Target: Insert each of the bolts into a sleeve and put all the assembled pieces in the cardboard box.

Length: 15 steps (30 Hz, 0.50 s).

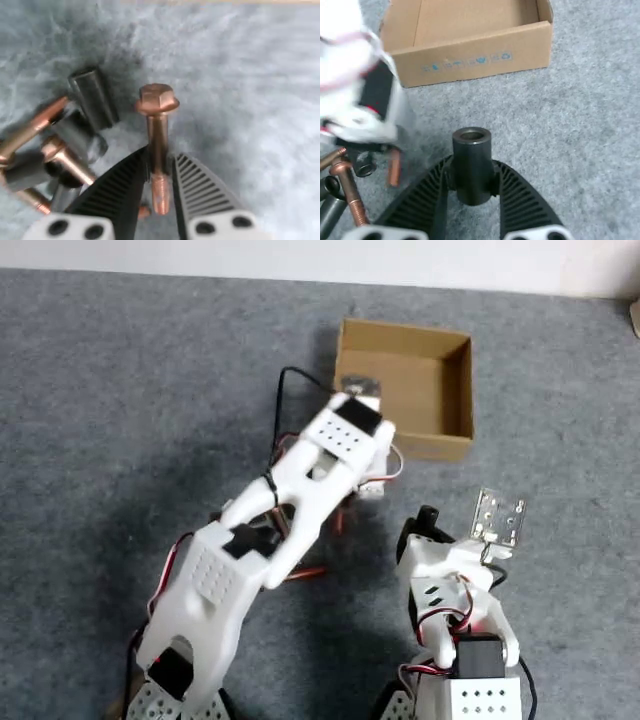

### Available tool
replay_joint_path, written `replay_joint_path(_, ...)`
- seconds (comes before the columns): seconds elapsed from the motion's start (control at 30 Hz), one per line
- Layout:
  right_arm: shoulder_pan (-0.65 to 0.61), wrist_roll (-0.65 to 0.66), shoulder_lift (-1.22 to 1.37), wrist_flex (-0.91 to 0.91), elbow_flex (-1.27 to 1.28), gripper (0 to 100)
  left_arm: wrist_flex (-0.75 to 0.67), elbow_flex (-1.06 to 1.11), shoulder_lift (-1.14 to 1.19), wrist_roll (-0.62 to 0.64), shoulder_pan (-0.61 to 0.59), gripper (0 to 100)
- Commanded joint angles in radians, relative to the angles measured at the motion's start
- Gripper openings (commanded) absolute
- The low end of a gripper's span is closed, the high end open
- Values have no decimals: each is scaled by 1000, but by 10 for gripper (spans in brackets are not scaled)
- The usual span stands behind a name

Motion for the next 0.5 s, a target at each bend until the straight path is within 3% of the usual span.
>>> replay_joint_path(0.0,41,8,-10,-31,-12,4,101,-77,-173,-40,59,4)
replay_joint_path(0.13,77,6,-10,-31,-16,4,164,-74,-289,-83,88,4)
replay_joint_path(0.47,79,6,-10,-30,-16,4,164,-4,-613,-146,133,4)
